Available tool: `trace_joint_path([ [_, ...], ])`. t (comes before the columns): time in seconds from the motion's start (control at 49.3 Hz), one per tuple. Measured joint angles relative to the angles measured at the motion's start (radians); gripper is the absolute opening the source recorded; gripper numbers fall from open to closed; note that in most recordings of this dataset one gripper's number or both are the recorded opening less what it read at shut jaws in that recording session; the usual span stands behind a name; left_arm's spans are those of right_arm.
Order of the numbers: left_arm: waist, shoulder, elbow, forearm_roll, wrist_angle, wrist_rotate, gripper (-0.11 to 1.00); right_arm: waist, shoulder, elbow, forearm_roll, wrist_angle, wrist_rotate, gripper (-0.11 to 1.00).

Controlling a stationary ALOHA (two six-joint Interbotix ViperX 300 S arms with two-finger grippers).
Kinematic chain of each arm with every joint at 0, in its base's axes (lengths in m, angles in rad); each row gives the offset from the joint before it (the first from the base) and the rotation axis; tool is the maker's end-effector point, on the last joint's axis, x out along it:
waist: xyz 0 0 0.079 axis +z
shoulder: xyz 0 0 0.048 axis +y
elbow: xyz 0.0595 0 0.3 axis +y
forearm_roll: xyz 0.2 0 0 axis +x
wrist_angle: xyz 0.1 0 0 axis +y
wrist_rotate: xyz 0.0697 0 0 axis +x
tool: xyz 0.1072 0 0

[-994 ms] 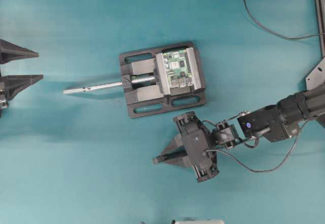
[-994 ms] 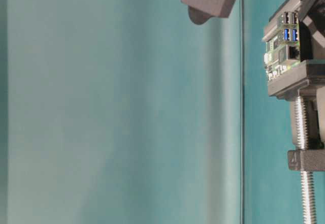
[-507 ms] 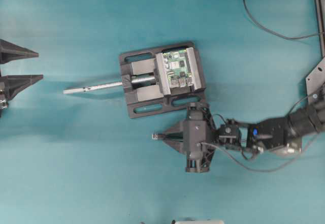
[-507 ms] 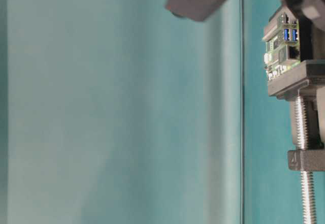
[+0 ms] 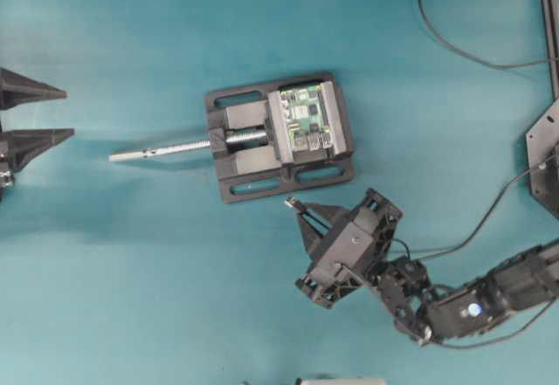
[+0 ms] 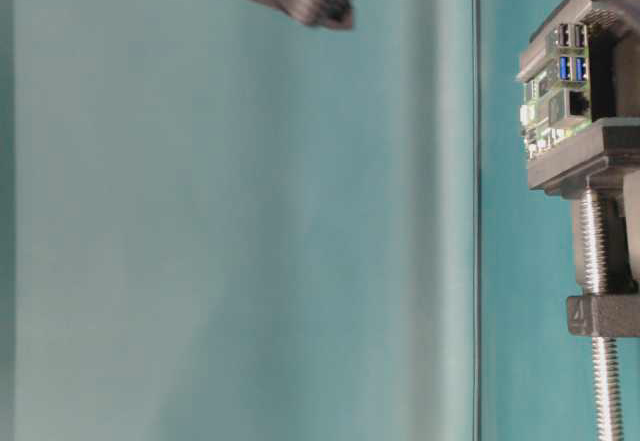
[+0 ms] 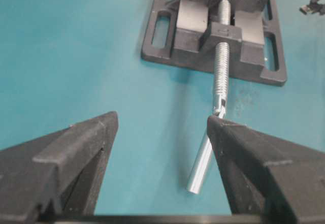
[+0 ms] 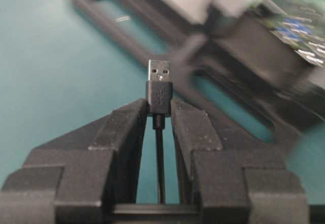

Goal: Insert the USB into the fixed PCB.
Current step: 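Swing the right gripper to align the USB plug with the board's USB port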

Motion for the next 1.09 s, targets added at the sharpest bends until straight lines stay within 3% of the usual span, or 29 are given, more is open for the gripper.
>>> trace_joint_path([
  [0.264, 0.002, -0.002, 0.002, 0.0, 0.0, 0.0, 0.85, 0.003, 0.087, -0.126, 0.14, -0.209, 0.003, 0.2],
  [0.446, 0.002, -0.002, 0.0, 0.0, 0.0, 0.0, 0.85, 0.003, 0.107, -0.156, 0.206, -0.296, 0.038, 0.2],
  [0.892, 0.002, -0.002, 0.002, 0.0, 0.0, 0.0, 0.85, 0.015, 0.15, -0.161, 0.221, -0.387, 0.236, 0.2],
  [1.095, 0.0, -0.002, 0.002, 0.0, 0.0, 0.0, 0.85, 0.023, 0.158, -0.173, 0.227, -0.425, 0.253, 0.2],
])
